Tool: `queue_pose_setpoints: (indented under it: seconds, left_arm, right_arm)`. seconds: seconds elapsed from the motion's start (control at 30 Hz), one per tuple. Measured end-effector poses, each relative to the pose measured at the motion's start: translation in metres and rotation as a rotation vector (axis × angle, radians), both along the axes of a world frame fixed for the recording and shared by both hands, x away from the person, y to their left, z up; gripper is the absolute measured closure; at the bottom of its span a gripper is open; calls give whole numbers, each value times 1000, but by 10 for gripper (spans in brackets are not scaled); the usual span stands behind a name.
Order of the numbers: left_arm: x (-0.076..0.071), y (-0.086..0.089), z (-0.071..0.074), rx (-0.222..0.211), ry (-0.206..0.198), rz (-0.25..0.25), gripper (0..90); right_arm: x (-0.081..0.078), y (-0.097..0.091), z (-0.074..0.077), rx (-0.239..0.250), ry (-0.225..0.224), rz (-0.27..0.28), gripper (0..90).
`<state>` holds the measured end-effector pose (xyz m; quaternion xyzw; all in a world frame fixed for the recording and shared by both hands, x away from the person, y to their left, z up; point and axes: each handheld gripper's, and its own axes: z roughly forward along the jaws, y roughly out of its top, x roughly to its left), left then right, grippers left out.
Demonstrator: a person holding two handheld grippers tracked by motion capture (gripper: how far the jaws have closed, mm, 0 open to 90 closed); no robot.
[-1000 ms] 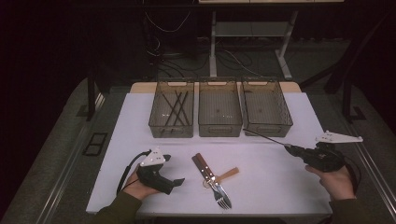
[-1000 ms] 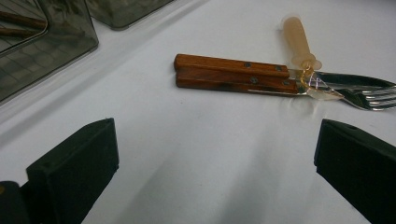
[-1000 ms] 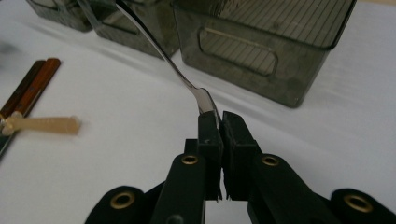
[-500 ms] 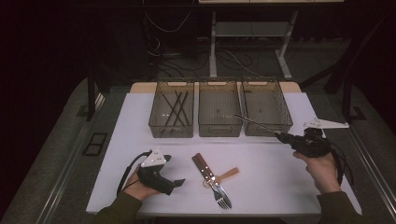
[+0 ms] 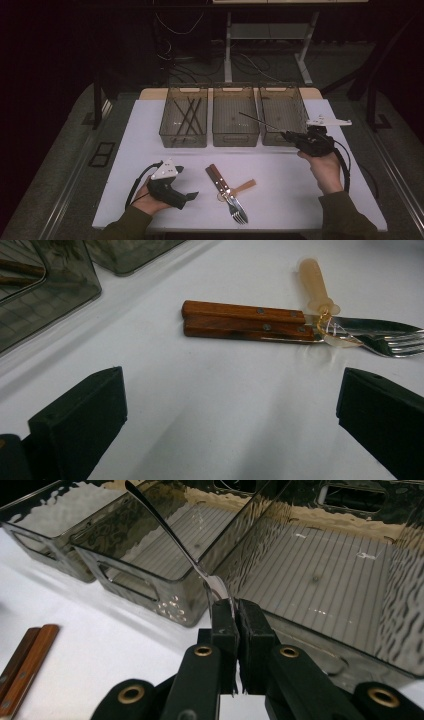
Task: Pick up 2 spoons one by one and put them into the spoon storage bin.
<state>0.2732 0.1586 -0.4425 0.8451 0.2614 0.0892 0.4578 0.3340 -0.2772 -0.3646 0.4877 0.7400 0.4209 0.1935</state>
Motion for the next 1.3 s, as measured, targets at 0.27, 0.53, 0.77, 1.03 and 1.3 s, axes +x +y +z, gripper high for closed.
queue_pose_setpoints:
  seconds: [0.27, 0.53, 0.77, 1.03, 1.3]
  left_arm:
    - [-1, -1, 1, -3, -1, -9, 0]
    - [-1, -1, 1, -5, -2, -9, 0]
    - [-2, -2, 1, -10, -4, -13, 0]
    - [-1, -2, 2, -13, -7, -20, 0]
    - [-1, -2, 2, -12, -13, -24, 0]
  right_arm:
    - [16, 22, -3, 4, 2, -24, 868]
    - [42, 49, -3, -19, 21, -60, 868]
    - [66, 70, -1, -53, 44, -102, 868]
    - [90, 90, -5, -96, 82, -144, 868]
    - [95, 106, -7, -132, 94, -142, 863]
